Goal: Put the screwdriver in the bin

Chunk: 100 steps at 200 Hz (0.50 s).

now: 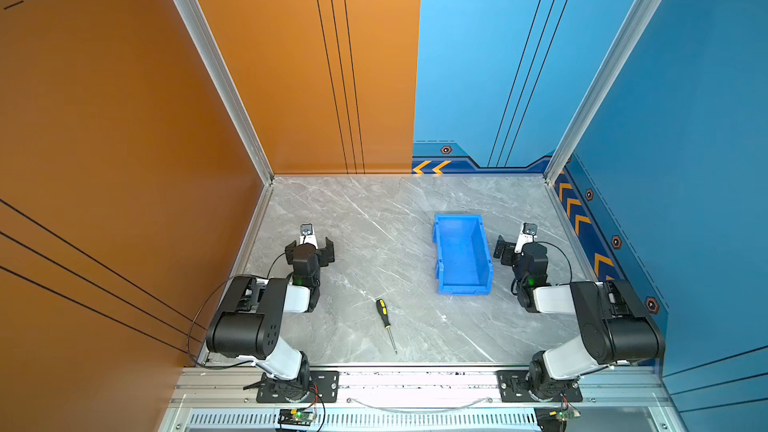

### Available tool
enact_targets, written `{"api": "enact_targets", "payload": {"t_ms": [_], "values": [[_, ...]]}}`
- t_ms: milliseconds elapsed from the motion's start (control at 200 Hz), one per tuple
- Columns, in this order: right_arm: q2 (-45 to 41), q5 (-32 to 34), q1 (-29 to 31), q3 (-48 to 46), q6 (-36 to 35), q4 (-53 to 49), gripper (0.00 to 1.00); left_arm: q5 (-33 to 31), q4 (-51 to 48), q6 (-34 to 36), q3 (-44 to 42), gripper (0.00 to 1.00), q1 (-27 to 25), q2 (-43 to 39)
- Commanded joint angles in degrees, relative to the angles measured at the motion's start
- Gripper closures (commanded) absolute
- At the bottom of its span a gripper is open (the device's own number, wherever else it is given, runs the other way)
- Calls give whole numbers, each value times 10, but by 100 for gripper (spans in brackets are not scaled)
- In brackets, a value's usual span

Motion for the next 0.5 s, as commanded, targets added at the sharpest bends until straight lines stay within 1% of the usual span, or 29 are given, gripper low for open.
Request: {"api": "enact_targets", "payload": {"t_ms": [0,496], "values": [[7,16,0,6,-6,10,0,12,-2,6,5,2,1,-1],[7,16,1,5,-7,10,0,12,-2,5,5,2,1,-1]]}}
